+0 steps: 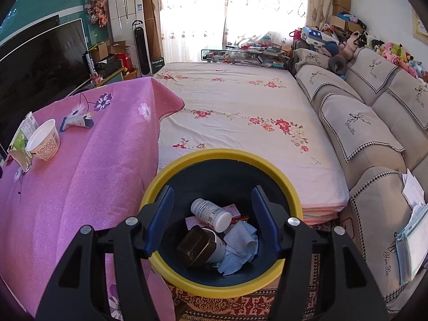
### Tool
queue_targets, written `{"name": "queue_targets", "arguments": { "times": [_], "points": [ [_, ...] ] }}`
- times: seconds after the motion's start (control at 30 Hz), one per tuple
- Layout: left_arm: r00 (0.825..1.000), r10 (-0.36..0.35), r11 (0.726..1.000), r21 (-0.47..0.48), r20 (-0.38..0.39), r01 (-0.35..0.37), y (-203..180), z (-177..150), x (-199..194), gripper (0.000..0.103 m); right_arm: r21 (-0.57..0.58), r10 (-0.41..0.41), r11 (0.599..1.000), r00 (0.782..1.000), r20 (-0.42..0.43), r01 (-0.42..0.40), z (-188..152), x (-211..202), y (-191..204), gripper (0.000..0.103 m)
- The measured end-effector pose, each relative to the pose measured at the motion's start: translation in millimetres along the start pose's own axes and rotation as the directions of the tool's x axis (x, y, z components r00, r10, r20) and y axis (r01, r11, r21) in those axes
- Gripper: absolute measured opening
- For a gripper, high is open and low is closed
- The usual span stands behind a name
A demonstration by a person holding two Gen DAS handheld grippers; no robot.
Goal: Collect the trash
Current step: 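Grasp the rim of the white bowl with the left gripper and lift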
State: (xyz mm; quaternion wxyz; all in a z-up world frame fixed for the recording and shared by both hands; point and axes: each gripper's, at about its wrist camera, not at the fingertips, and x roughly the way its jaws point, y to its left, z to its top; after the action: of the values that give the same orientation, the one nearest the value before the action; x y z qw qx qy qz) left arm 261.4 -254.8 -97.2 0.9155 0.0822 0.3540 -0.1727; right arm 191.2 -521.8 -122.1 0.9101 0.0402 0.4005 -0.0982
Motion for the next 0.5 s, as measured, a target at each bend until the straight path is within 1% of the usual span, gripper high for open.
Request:
{"name": "queue_targets", "arguments": {
  "times": [0.1, 0.23, 0.37, 0.5],
  "points": [
    [1.000, -0.013, 1.000, 0.005, -0.007, 0.013, -0.9, 20.6, 22.9, 0.098, -0.002, 0.003, 1.000, 1.000, -0.010, -0.003, -0.4, 3.0, 2.8, 0.058],
    [0.999, 0.007, 1.000, 0.004, -0.041, -0.007, 4.1, 40.2, 58.7, 0.098, -0.013, 0.001, 1.000, 1.000, -0.027, -0.001, -1.6, 8.3, 3.7, 0.058],
    [0.997, 0.033, 0.999, -0.005, -0.076, -0.033, 10.5, 50.4, 89.0, 0.098, -0.014, 0.001, 1.000, 0.999, -0.037, -0.001, -2.7, 12.3, -0.3, 0.058],
    [0.993, 0.052, 0.998, -0.028, -0.105, -0.056, 15.6, 53.7, 112.8, 0.097, -0.012, 0.007, 1.000, 0.999, -0.041, -0.008, -2.2, 16.9, -1.3, 0.058]
  ]
}}
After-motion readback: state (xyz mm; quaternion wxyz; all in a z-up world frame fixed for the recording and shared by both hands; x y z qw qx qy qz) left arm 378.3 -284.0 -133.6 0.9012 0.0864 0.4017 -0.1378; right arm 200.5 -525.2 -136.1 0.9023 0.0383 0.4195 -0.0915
